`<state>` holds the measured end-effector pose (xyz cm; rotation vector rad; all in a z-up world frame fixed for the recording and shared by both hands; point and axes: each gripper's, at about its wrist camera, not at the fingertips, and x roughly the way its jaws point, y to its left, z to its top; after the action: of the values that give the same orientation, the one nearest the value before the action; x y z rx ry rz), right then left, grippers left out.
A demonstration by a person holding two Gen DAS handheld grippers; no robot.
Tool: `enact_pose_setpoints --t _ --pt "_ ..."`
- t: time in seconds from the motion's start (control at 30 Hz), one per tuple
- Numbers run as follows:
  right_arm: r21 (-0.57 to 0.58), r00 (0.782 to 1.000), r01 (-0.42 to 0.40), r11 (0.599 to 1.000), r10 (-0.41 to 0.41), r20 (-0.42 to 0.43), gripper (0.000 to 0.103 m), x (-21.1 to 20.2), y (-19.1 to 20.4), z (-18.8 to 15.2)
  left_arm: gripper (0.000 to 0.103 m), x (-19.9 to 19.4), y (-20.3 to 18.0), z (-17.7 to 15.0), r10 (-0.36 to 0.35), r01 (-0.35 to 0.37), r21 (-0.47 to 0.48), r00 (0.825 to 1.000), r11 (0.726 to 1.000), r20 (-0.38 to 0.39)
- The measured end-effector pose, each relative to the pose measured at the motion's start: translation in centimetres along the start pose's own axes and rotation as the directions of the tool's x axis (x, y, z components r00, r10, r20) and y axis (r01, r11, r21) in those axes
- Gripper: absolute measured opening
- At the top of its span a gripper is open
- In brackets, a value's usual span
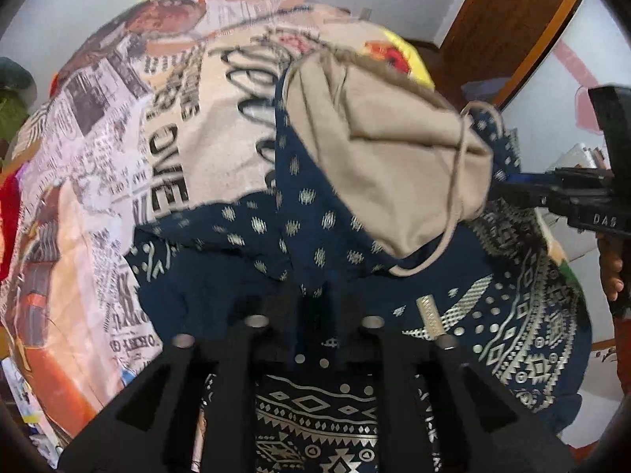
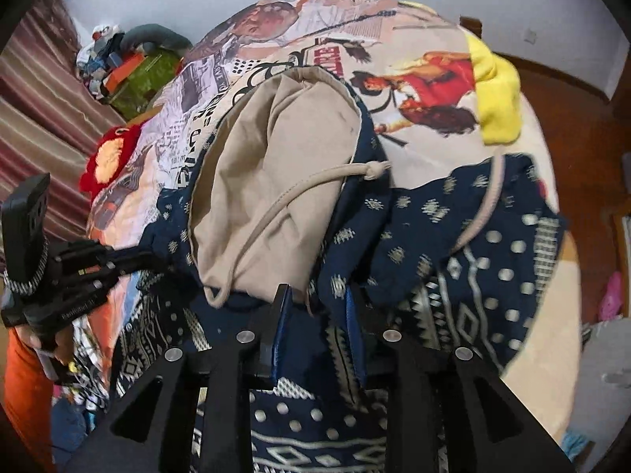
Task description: Fold large clothes
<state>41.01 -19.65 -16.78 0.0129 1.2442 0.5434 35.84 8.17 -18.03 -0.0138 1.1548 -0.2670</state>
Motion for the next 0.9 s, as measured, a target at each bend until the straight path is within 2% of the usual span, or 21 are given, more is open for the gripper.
enact_pose_setpoints --t 0.07,0.13,0.3,0.43,0.57,0.77,0.9 --pt "-0.034 1.0 0.017 0.999 -0.017 0.015 0.023 -1.2 0.2 -0.2 0.049 -1.1 0.0 0.6 0.017 -0.017 0.004 0.999 1.0 0.042" --pt "-0.059 0.998 0.053 0.997 -0.051 0.045 0.023 -2.5 0.3 -0.1 0.053 -2.0 0.2 1.5 0.033 -0.034 0.006 0.995 0.999 0.089" --pt "-0.026 0.99 0.064 0.998 -0.06 0.125 0.024 -4.6 -0.3 1.8 0.055 -2.2 0.6 5.0 0.049 -0.047 -0.022 0.988 0.999 0.144" --pt "0.01 0.985 0.058 0.998 -0.059 0.163 0.024 -4.1 -0.8 4.9 0.057 -0.6 1.0 7.6 0.054 -0.048 -0.045 0.988 0.998 0.147" --pt "0.023 0.989 0.056 0.998 -0.058 0.137 0.024 -1.2 -1.0 7.9 0.057 2.5 1.6 9.7 0.042 -0.033 -0.078 0.992 0.996 0.116" --pt "0.004 0.985 0.149 0.989 -0.149 0.083 0.024 4.8 -1.7 11.7 0.057 7.8 2.6 11.6 0.049 -0.043 -0.108 0.997 0.993 0.053" --pt "0.029 0.993 0.12 0.992 -0.12 -0.002 0.024 8.7 -3.2 12.9 0.055 10.1 3.1 12.4 0.044 -0.039 -0.112 0.998 0.993 0.044"
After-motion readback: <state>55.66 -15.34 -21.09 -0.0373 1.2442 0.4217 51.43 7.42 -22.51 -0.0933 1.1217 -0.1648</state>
